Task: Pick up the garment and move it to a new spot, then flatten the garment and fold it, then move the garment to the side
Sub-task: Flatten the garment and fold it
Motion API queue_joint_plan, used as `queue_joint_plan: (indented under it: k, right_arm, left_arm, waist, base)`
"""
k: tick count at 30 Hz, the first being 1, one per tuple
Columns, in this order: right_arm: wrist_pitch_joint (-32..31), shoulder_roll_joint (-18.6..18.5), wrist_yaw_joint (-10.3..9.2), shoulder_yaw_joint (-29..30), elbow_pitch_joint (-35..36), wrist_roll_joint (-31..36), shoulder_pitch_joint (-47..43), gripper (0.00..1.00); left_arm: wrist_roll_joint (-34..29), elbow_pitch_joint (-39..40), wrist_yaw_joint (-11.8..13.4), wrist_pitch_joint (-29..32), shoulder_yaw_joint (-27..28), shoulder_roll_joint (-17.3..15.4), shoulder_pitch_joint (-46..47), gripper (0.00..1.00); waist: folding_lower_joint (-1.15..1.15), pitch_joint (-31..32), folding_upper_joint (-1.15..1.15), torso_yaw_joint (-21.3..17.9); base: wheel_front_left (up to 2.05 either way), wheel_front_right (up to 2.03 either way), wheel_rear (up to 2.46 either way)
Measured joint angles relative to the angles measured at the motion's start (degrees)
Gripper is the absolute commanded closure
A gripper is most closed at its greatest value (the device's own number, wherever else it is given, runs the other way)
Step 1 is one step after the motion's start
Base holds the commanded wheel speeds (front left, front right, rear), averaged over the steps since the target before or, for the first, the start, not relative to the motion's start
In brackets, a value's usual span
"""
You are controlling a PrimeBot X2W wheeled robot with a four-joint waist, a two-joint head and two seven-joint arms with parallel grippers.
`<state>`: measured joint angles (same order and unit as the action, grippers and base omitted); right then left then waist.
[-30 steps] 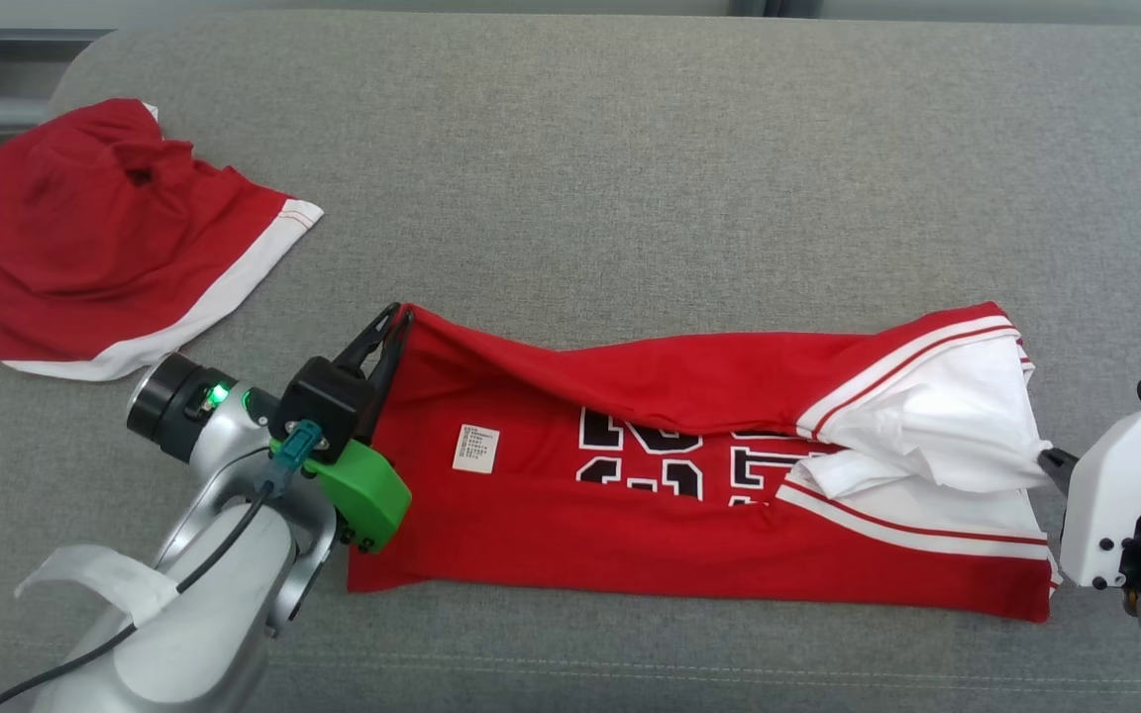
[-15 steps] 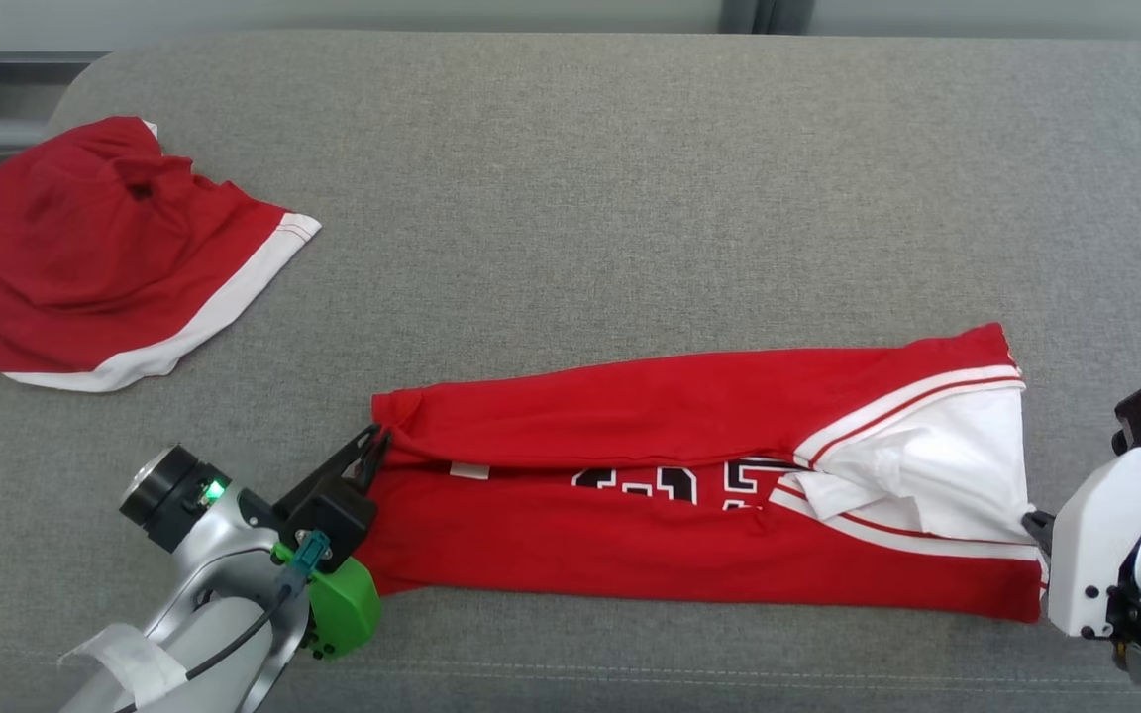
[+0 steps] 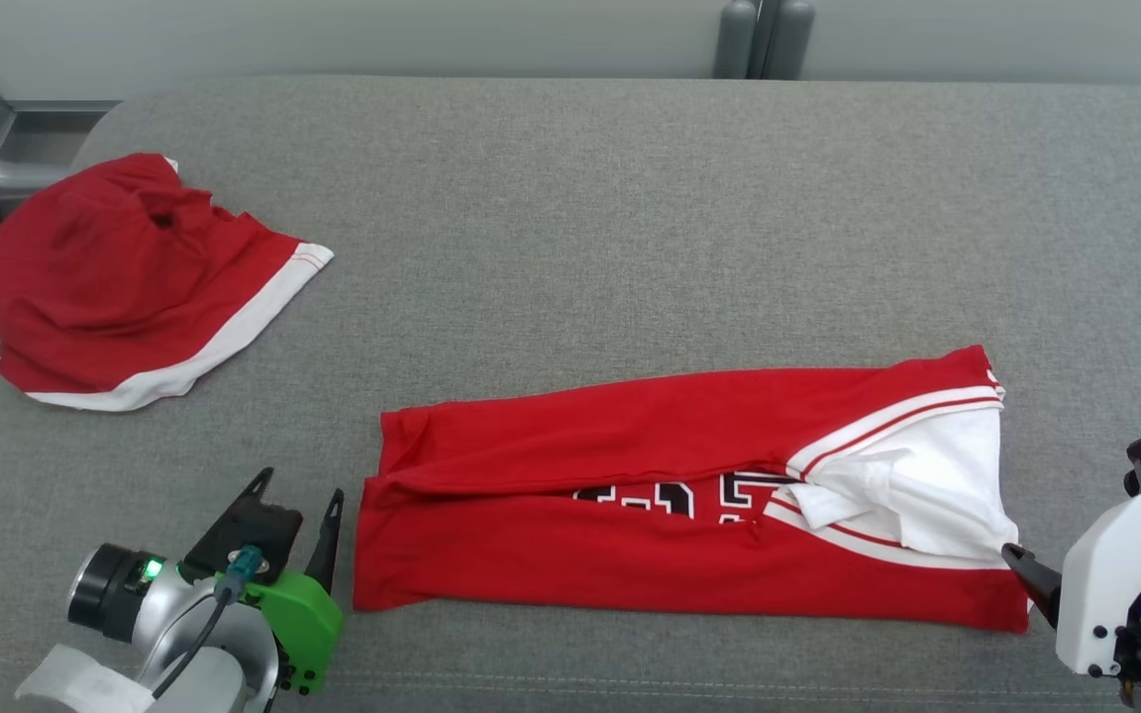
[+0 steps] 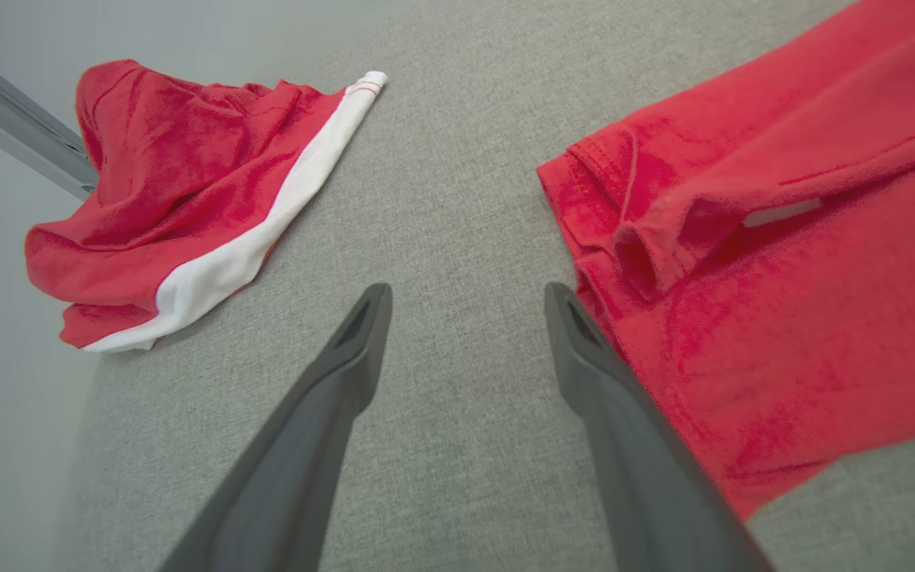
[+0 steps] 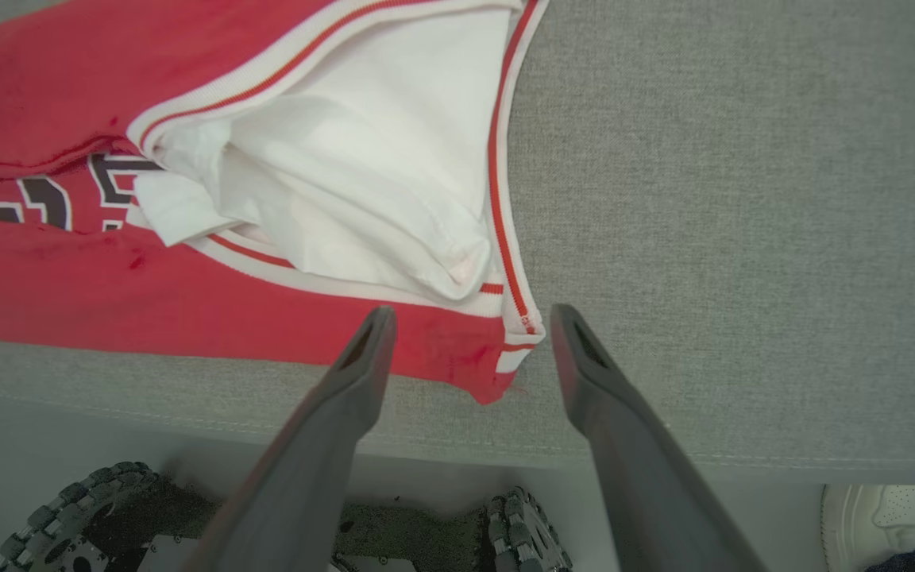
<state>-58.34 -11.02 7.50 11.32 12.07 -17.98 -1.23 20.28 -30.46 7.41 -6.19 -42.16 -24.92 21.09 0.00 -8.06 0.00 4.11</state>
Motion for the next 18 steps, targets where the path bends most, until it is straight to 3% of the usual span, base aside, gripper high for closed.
queue_joint_plan:
  k: [6, 9, 13, 18]
  right_arm:
    - [9.45, 3.11, -0.01, 2.22, -0.07, 1.98, -1.61, 0.0]
    - [15.64, 4.8, 0.0, 2.72, -1.31, 3.75, -2.07, 0.0]
    - [24.94, 6.88, -0.01, 2.74, -4.24, 4.6, -1.99, 0.0]
    - [35.12, 7.87, -0.01, 0.91, -8.42, 4.76, -1.32, 0.0]
  left_arm:
    - [8.6, 4.87, 6.2, -4.2, 8.7, 2.42, -5.46, 0.0]
    - [12.48, 8.83, 7.86, -6.91, 12.98, 4.16, -8.32, 0.0]
    - [15.55, 14.44, 8.27, -8.55, 17.98, 6.47, -12.32, 0.0]
    - [17.27, 19.0, 6.75, -8.77, 22.61, 9.42, -16.84, 0.0]
  waist:
    - [0.0, 2.33, 0.0, 0.37]
    - [0.0, 3.6, 0.0, 0.58]
    - [0.0, 5.48, 0.0, 0.75]
    - [0.0, 7.91, 0.0, 0.74]
  base:
    - [0.0, 0.0, 0.0]
    - [0.0, 0.0, 0.0]
    - [0.0, 0.0, 0.0]
    - [0.0, 0.0, 0.0]
